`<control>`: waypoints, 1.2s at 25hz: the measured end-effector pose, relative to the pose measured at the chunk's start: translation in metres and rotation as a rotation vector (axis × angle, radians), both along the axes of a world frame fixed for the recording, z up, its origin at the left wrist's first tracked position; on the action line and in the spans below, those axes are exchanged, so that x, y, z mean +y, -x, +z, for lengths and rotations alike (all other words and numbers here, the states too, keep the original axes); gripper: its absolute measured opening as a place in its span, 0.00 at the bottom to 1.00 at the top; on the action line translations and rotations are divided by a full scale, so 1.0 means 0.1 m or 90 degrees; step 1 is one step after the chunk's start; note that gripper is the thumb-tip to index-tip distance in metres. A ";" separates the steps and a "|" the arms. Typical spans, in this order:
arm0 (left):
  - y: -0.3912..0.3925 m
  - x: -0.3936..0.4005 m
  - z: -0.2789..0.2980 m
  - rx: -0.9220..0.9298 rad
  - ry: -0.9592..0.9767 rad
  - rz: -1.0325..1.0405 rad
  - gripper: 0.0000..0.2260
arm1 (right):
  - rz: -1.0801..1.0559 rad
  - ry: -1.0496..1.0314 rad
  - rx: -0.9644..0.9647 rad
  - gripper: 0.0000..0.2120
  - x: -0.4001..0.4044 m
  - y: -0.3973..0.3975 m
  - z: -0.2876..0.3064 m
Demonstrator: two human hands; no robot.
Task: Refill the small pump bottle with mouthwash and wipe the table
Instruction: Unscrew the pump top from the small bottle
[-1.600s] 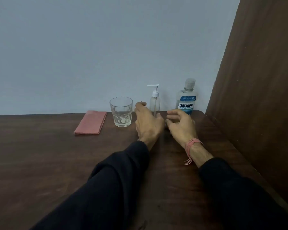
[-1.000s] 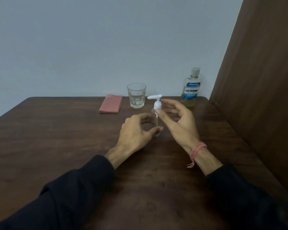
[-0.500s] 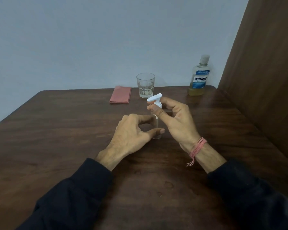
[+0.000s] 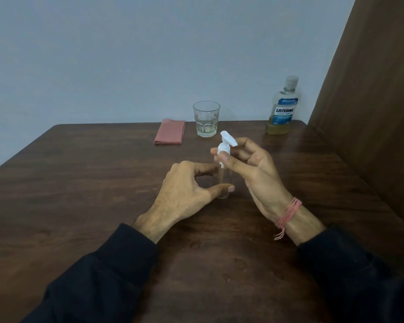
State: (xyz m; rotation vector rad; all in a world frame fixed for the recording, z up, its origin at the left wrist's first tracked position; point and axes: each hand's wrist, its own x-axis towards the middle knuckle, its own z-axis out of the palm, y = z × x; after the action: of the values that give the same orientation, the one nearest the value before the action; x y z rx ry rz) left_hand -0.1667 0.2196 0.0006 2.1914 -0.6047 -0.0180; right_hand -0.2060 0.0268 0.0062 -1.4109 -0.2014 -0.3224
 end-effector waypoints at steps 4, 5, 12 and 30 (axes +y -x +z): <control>-0.01 0.00 -0.01 -0.005 0.005 0.005 0.25 | 0.033 0.021 -0.016 0.15 -0.01 0.02 0.02; -0.01 0.00 -0.02 -0.006 0.006 0.008 0.25 | 0.025 0.025 -0.018 0.16 0.02 0.02 0.01; -0.01 0.00 -0.02 -0.023 0.000 0.014 0.22 | -0.107 0.132 -0.052 0.10 0.03 0.02 0.04; -0.07 0.03 0.06 -0.011 -0.077 0.011 0.19 | 0.063 -0.305 -0.129 0.14 -0.37 0.19 0.56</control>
State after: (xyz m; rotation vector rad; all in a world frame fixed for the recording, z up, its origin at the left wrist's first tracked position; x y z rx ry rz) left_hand -0.1595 0.2225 0.0061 2.3159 -0.6073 -0.0274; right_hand -0.2254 -0.0106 0.0626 -0.8925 -0.3355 -0.4013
